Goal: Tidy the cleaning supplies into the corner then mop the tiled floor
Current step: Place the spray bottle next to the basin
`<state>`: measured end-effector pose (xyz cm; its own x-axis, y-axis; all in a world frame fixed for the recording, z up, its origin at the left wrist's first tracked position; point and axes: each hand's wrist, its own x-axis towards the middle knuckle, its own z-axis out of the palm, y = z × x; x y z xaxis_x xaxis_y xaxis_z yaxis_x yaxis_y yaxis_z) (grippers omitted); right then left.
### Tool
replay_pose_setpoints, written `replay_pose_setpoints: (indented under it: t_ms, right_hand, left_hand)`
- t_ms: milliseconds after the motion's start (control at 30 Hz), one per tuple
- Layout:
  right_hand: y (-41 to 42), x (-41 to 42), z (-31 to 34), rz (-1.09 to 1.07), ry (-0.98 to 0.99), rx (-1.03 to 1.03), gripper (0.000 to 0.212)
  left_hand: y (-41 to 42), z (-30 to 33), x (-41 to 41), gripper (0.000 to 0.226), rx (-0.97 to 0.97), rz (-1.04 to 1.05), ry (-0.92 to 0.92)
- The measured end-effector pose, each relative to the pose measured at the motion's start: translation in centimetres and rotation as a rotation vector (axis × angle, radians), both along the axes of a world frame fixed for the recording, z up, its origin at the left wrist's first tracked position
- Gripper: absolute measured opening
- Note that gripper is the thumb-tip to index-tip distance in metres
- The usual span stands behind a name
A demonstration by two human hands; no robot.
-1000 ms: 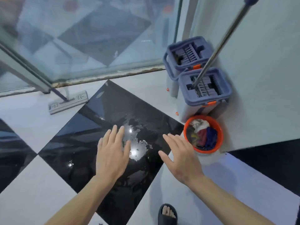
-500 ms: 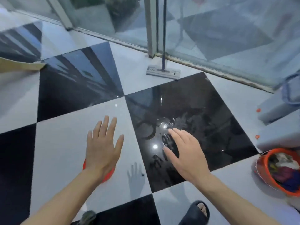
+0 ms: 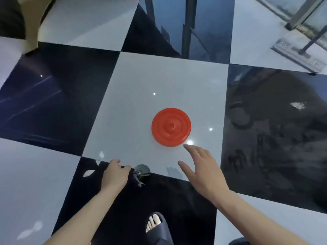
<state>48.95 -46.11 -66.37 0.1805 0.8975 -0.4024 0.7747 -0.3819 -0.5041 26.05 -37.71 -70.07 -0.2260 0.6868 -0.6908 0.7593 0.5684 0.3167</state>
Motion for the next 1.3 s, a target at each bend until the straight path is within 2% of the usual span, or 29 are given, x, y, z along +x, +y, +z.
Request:
replay_pose_setpoints:
  t_ms: [100,233,333,467,533,633,833,967,1133,1300]
  right_hand:
    - [-0.1,-2.7,-4.0,0.037,0.02,-0.037,0.055]
    - [-0.7,-4.2,-8.0,0.062,0.044,-0.086,0.055]
    - [-1.1,-4.2,-10.2,0.053,0.066,-0.114,0.055]
    - [-1.7,-3.2,-12.1,-0.004,0.099,-0.138,0.055]
    - [-1.9,-2.5,-12.4,-0.035,0.111,-0.138,0.055]
    - [-2.4,-1.3,-12.3,-0.079,0.125,-0.15,0.055]
    - [-3.6,2.0,-13.1,-0.118,0.152,-0.112,0.055]
    - [-4.2,4.9,-14.7,-0.113,0.156,-0.055,0.056]
    - [-5.4,10.3,-15.9,-0.103,0.216,0.001,0.062]
    - [-7.5,15.9,-17.9,-0.243,0.28,0.099,0.071]
  left_hand:
    - [-1.6,-5.7,-2.4,0.053,-0.15,0.156,-0.028]
    - [-2.8,-10.8,-1.8,0.028,-0.234,0.327,-0.105]
    - [-3.0,-13.7,-0.6,0.03,-0.191,0.355,-0.123]
    - [-2.8,-16.0,-0.2,0.015,-0.084,0.357,-0.032]
    - [-2.7,-16.8,-0.4,0.028,-0.109,0.386,-0.032]
    - [-2.4,-16.9,-0.3,0.007,-0.128,0.362,0.003]
    - [-1.6,-15.9,2.4,0.014,-0.007,-0.046,0.071]
    - [-1.5,-13.5,7.5,0.013,0.046,-0.42,0.0]
    - [-1.7,-10.3,16.3,0.014,0.169,-0.73,-0.183]
    - [-3.0,-7.7,25.8,0.014,0.278,-1.068,-0.35]
